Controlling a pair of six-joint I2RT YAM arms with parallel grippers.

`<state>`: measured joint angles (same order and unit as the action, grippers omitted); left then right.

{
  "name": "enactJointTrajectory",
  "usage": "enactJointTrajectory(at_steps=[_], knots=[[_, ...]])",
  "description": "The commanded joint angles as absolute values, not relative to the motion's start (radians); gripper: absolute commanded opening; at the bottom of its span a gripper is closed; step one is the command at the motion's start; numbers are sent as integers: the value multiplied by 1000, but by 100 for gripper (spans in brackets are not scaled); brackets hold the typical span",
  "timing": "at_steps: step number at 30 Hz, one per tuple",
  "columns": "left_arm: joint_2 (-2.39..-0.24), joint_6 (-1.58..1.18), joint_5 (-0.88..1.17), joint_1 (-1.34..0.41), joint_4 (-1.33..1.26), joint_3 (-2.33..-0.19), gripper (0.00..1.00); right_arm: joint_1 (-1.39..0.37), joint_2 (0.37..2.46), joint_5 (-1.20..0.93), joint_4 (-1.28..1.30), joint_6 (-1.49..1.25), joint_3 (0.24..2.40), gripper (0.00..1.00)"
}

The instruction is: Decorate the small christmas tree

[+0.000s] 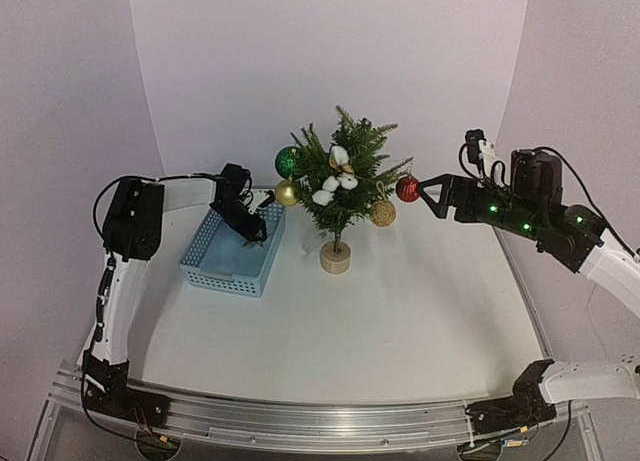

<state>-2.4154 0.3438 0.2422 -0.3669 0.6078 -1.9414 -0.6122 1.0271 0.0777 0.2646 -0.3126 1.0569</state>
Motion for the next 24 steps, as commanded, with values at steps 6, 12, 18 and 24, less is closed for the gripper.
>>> enactJointTrajectory(at_steps=[6, 12, 18, 24], knots=[[-2212, 510, 309, -348, 674, -1716, 50, -617, 978, 100, 263, -323, 1060, 94], [-2127, 520, 333, -338, 689, -1677, 50, -618, 972, 96, 262, -327, 1058, 94], [-2082, 467, 386, -328, 734, -1726, 50, -617, 984, 78, 262, -324, 1082, 94], [-2109, 501, 340, -329, 701, -1724, 56, -616, 1006, 60, 262, -313, 1105, 94]])
